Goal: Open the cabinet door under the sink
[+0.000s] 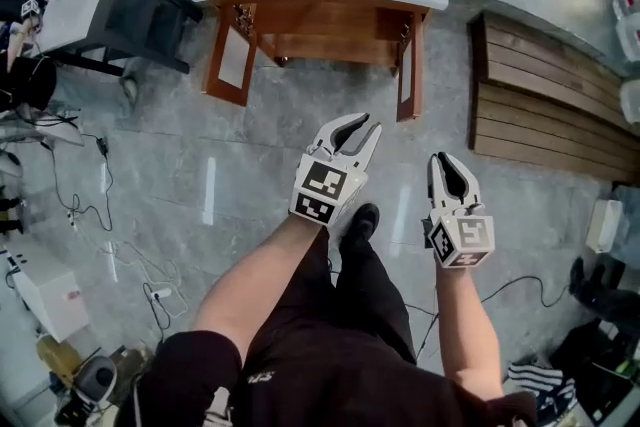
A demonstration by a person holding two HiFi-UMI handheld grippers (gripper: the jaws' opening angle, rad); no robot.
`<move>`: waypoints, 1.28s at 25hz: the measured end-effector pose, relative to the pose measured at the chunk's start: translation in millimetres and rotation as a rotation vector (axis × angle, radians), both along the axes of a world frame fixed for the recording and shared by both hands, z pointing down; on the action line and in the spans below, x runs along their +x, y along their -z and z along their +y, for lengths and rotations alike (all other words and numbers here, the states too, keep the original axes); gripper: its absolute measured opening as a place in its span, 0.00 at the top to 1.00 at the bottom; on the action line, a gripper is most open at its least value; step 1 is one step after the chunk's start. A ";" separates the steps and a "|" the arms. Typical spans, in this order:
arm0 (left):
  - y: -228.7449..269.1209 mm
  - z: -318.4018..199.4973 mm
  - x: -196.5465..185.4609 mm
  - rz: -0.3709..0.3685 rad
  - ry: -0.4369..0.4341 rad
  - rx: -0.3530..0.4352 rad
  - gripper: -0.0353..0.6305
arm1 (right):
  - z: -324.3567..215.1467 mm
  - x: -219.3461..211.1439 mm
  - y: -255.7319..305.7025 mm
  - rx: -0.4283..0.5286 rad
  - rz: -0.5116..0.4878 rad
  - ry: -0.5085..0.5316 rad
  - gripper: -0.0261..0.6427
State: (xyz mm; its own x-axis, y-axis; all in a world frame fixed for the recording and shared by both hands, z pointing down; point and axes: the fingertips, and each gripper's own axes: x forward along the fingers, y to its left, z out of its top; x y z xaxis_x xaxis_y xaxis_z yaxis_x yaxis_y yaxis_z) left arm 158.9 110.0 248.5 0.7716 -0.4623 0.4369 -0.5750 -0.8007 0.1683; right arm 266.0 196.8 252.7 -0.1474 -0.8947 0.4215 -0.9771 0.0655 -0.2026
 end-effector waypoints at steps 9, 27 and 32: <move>101.9 -0.9 -71.7 0.011 0.131 0.077 0.85 | -27.3 -63.5 95.3 0.063 0.044 0.143 0.93; 208.9 -50.6 -236.7 0.052 0.186 0.194 0.91 | -89.9 -184.7 243.6 0.293 0.063 0.128 0.94; 246.0 -62.4 -255.8 0.067 0.217 0.246 0.91 | -96.9 -189.1 285.7 0.354 0.096 0.149 0.94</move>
State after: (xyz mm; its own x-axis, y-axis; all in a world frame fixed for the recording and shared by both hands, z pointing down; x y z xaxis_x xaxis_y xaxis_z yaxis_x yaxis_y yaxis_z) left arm -96.9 47.5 2.5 0.6667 -0.7043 0.2439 -0.7308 -0.6820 0.0286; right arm 76.8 100.0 -33.0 -0.2616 -0.9590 0.1087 -0.9650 0.2576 -0.0498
